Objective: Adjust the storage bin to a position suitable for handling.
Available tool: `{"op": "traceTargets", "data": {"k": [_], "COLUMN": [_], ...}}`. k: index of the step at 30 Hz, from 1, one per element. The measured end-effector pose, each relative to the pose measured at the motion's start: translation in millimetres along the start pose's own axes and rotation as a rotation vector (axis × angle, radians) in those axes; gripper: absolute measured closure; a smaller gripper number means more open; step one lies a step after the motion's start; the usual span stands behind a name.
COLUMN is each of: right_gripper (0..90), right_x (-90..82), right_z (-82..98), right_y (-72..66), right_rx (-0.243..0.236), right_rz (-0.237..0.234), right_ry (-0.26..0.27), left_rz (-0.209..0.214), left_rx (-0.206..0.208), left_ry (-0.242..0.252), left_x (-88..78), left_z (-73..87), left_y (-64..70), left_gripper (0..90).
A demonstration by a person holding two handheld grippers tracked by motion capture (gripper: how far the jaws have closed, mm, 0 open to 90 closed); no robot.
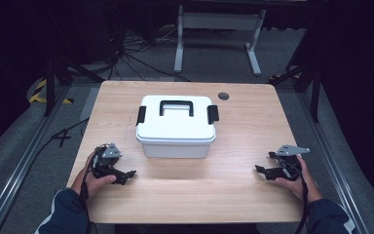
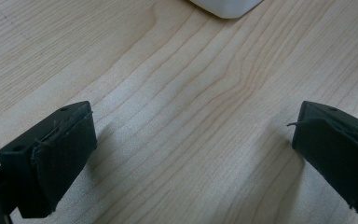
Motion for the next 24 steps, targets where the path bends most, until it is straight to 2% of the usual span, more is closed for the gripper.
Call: {"op": "traceTargets", "data": {"k": [1, 10, 21, 24], "right_gripper": [15.6, 16.5, 26.1, 26.1], "right_x": [-0.2, -1.7, -3.2, -3.3], "right_z": [-0.2, -1.8, -6.8, -9.3], "right_y": [0.6, 1.9, -1.7, -2.8], "right_rx": [-0.004, -0.012, -0.043, -0.047], "right_rz": [-0.004, -0.016, -0.024, -0.031], "right_ry": [-0.003, -0.027, -0.041, -0.043], "left_rz": [0.001, -0.006, -0.007, -0.007], "left_rx": [-0.016, -0.016, -0.014, -0.014], "left_ry": [-0.006, 0.004, 0.005, 0.005], "left_x": [-0.4, -0.2, -0.5, -0.5], "left_z": [0.6, 1.1, 1.3, 1.4], "left_y": [1.2, 1.3, 1.2, 1.2], "left_gripper": [0.2, 0.2, 0.2, 0.2]}}
Point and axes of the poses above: each handheld gripper's, and its own axes: x roughly forward along the jaws, z roughly out of its underside, y roughly to its right, the point moved 1 cm from there along x, roughly forward along the jaws, and after that the axes turned 4 degrees about -z, right-handed, at the moved point
